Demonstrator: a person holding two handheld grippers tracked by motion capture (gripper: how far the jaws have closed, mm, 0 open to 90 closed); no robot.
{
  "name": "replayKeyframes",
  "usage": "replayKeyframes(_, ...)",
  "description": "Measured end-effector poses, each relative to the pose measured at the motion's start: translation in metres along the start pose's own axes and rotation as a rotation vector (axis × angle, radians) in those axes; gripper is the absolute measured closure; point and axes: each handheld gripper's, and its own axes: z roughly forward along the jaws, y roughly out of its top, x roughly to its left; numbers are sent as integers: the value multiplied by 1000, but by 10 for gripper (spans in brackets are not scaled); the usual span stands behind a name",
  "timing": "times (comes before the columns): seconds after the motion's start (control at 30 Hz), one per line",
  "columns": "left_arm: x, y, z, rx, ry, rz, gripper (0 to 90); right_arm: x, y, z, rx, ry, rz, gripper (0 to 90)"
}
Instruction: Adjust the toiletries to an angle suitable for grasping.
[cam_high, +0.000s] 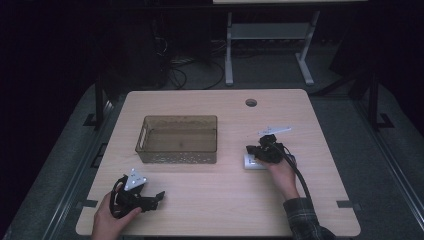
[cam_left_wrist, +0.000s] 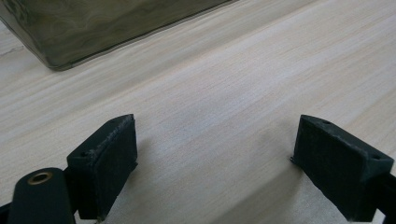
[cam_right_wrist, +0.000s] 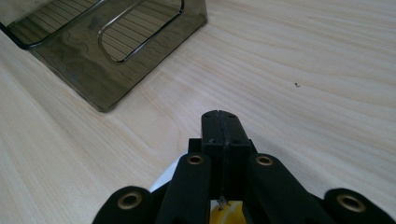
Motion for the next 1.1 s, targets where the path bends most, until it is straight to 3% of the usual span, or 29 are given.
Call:
replayKeyframes(0.4, 0, 0, 0, 0, 0, 0, 124, 5, 2, 9, 31, 1, -9, 896)
replayKeyframes(1.1, 0, 0, 0, 1, 0, 1, 124, 16, -12, -5, 75, 33, -54, 896)
